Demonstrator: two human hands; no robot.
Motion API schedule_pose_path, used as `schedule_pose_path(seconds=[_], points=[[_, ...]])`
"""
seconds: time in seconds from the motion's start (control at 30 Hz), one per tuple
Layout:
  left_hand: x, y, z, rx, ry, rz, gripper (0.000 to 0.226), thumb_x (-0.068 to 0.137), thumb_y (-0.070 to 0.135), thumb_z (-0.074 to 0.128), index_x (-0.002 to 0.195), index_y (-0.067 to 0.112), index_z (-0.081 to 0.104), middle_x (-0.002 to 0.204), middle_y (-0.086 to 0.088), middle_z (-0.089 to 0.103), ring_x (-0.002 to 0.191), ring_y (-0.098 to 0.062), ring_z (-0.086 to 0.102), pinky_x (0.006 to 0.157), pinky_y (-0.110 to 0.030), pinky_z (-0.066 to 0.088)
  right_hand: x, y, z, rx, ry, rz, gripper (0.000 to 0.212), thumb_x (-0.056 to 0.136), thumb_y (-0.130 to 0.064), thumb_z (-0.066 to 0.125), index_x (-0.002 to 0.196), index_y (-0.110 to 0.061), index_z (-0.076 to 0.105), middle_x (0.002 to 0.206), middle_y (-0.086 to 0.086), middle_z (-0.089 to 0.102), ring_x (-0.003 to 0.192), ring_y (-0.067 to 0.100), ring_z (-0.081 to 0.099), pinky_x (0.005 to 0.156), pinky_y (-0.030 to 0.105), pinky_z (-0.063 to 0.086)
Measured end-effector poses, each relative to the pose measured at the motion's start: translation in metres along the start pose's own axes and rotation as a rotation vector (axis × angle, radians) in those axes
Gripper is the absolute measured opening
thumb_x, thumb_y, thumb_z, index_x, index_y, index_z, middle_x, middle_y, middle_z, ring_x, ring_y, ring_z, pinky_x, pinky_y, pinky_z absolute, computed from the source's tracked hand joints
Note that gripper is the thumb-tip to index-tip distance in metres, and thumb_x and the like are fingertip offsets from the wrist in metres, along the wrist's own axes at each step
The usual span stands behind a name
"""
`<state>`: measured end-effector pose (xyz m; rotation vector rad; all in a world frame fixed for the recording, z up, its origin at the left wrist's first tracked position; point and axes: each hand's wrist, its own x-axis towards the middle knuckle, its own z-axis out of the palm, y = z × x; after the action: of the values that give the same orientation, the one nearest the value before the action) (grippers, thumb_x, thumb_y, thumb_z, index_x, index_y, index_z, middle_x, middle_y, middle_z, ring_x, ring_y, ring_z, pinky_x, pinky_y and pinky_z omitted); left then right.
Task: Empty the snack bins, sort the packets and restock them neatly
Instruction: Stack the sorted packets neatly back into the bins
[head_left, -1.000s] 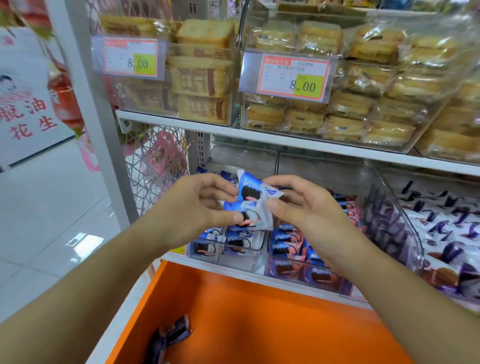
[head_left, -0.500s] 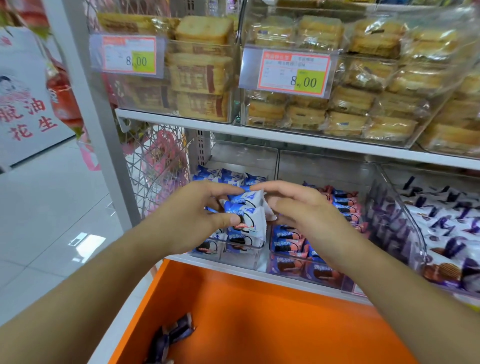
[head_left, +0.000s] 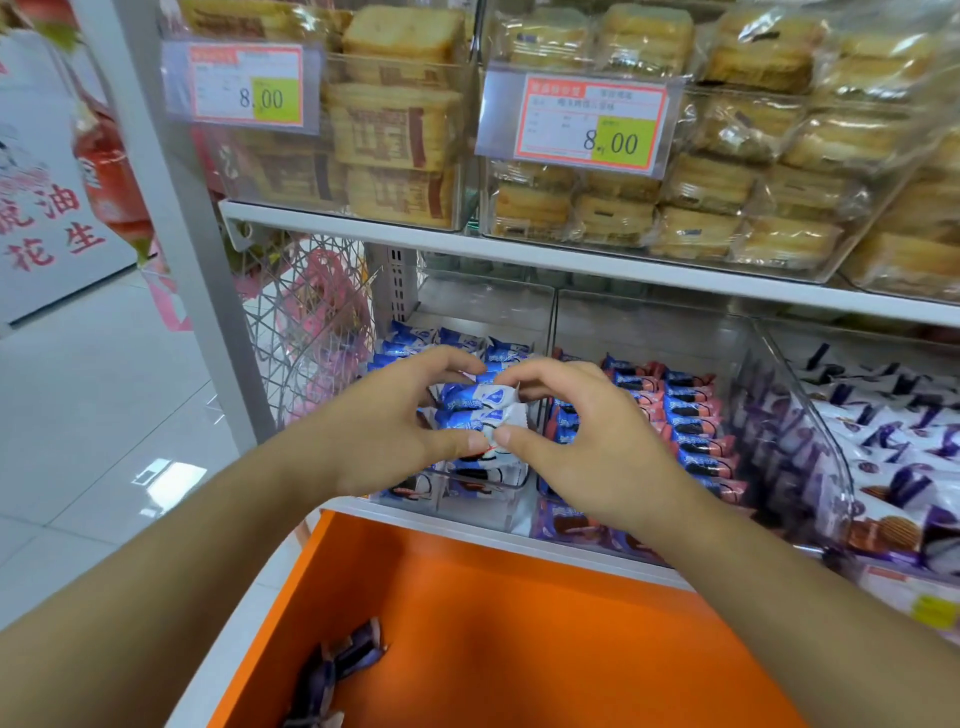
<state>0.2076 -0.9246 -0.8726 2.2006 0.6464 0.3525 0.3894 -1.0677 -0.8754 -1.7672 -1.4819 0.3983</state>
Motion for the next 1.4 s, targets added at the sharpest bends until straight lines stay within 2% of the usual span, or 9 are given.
schedule_pose_path(seconds=[0.1,0.27,0.4,0.5,0.6,0.77,0.93,1.07,1.4], points=[[0.008,-0.004,0.000,0.100,0.018,0.015,0.054,0.085,0.048,0.080,0.133,0.047,0.057,0.135,0.021,0.059,0.106,-0.021,0.071,0.094,-0.043,0.057,0.002,0.004,0.001,-0.033,-0.012,0.005,0.038,0.092,-0.038,0.076,0.125,-0.049,0.062,0.126,-0.019,0.055,0.125,-0.002,0.052,0.111,0.030,0.042],[0.017,-0.007,0.002,0.250,0.055,-0.008,0.049,0.087,0.048,0.078,0.131,0.042,0.059,0.133,0.017,0.061,0.117,-0.005,0.060,0.094,-0.026,0.043,0.007,0.010,-0.003,-0.053,0.019,0.017,0.042,0.097,-0.035,0.070,0.137,-0.041,0.060,0.130,-0.025,0.059,0.129,-0.004,0.049,0.104,0.014,0.034],[0.020,-0.010,0.010,0.294,-0.086,-0.100,0.049,0.085,0.050,0.079,0.130,0.047,0.059,0.131,0.020,0.056,0.087,-0.007,0.068,0.081,-0.033,0.055,0.009,0.016,0.000,-0.046,0.035,0.044,0.037,0.099,-0.032,0.070,0.134,-0.037,0.061,0.128,-0.026,0.061,0.127,-0.006,0.050,0.096,0.004,0.030],[0.024,-0.012,0.014,0.328,-0.170,-0.101,0.053,0.087,0.049,0.078,0.137,0.045,0.059,0.138,0.018,0.058,0.110,-0.005,0.063,0.093,-0.027,0.046,0.010,0.016,0.000,-0.085,0.023,0.041,0.033,0.099,-0.030,0.069,0.131,-0.035,0.063,0.127,-0.021,0.060,0.126,-0.003,0.050,0.097,0.002,0.029],[0.028,-0.015,0.014,0.317,-0.233,-0.102,0.053,0.090,0.049,0.074,0.141,0.043,0.059,0.143,0.019,0.059,0.128,0.000,0.054,0.106,-0.026,0.041,0.013,0.019,0.000,-0.180,-0.010,0.013,0.027,0.099,-0.029,0.068,0.126,-0.033,0.068,0.130,-0.016,0.056,0.132,0.001,0.043,0.107,0.016,0.030],[0.026,-0.015,0.014,0.348,-0.341,-0.156,0.051,0.098,0.057,0.060,0.147,0.047,0.052,0.151,0.017,0.053,0.110,-0.001,0.052,0.094,-0.021,0.039,0.013,0.028,0.006,-0.372,-0.056,-0.117,0.017,0.098,-0.033,0.070,0.113,-0.031,0.077,0.128,-0.024,0.062,0.139,0.008,0.031,0.121,0.047,0.025],[0.022,-0.016,0.011,0.268,-0.378,-0.162,0.042,0.104,0.055,0.049,0.145,0.050,0.051,0.131,0.021,0.061,0.100,0.009,0.058,0.092,-0.019,0.043,0.013,0.031,0.012,-0.488,-0.061,-0.196,0.013,0.094,-0.031,0.071,0.099,-0.037,0.082,0.117,-0.027,0.067,0.142,0.015,0.032,0.116,0.033,0.010],[0.022,-0.028,0.009,0.185,-0.259,-0.172,0.019,0.105,0.038,0.055,0.119,0.042,0.067,0.116,0.011,0.071,0.108,-0.013,0.068,0.100,-0.046,0.055,0.012,0.030,0.016,-0.575,-0.103,-0.222,0.019,0.092,-0.034,0.065,0.090,-0.036,0.083,0.109,-0.027,0.067,0.140,0.016,0.035,0.119,0.034,0.010],[0.024,-0.027,0.013,0.230,-0.248,-0.208,0.018,0.099,0.035,0.063,0.110,0.034,0.078,0.095,0.009,0.077,0.089,-0.013,0.071,0.088,-0.037,0.058,0.008,0.015,0.012,-0.739,-0.284,-0.210,0.039,0.098,-0.039,0.042,0.098,-0.038,0.080,0.151,-0.026,0.045,0.151,0.019,0.010,0.127,0.045,-0.003]])
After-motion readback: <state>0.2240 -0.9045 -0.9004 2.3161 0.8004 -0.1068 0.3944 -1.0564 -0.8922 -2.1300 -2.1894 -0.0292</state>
